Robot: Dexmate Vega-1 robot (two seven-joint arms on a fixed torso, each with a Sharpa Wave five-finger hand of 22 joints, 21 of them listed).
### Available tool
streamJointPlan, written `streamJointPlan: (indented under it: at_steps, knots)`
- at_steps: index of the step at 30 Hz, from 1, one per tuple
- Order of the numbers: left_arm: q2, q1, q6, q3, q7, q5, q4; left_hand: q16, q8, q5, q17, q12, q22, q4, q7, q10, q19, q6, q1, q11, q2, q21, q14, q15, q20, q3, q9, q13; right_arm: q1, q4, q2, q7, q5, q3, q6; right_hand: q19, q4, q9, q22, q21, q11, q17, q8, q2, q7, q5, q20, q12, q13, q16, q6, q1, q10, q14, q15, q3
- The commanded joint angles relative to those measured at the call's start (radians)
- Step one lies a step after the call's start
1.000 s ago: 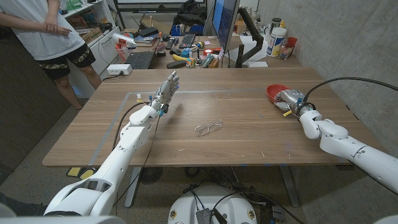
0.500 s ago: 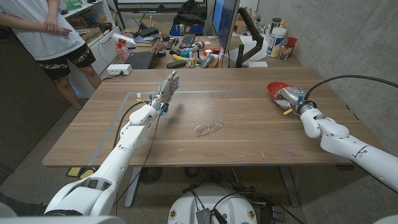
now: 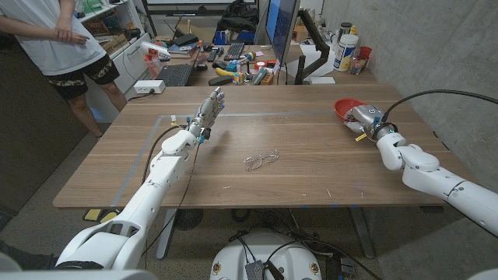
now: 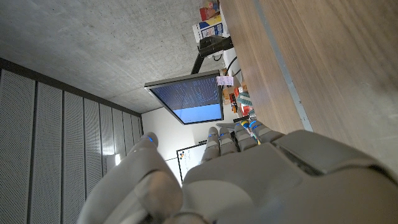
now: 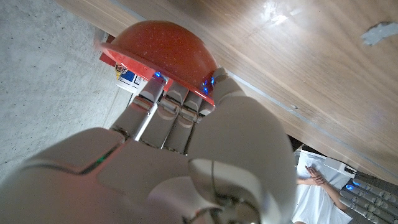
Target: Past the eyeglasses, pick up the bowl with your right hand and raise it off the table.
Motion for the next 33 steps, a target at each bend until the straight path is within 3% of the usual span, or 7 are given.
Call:
streamJointPlan:
  at_steps: [1, 33]
  knots:
    - [0.006, -0.004, -0.005, -0.002, -0.009, -0.003, 0.003, 0.002, 0.001, -0.001, 0.004, 0.003, 0.005, -0.003, 0.0, -0.002, -0.012, 0.005, 0.006, -0.005, 0.003, 0.003, -0.009, 0.003, -0.042, -0.003, 0.002, 0.005, -0.012, -0.046, -0.013, 0.027, -0.023, 0.018, -0.037, 0.008, 0.003, 0.001, 0.001, 0.005, -0.004, 0.004, -0.001, 0.036, -0.07, 0.002, -0.112, -0.003, 0.002, 0.0, 0.069, 0.033, 0.001, 0.007, -0.019, -0.005]
    - [-0.001, -0.025, -0.032, -0.014, -0.046, -0.014, 0.06, 0.002, 0.001, -0.001, 0.004, 0.003, 0.005, -0.003, -0.001, -0.002, -0.012, 0.004, 0.009, -0.008, 0.006, 0.003, -0.009, 0.004, -0.041, -0.01, 0.002, 0.005, -0.019, -0.159, -0.029, 0.111, -0.061, 0.062, -0.091, 0.004, 0.016, 0.003, 0.0, 0.001, -0.011, 0.002, -0.011, 0.041, -0.08, 0.003, -0.105, -0.015, 0.003, -0.015, 0.076, 0.017, 0.009, 0.009, -0.017, -0.02]
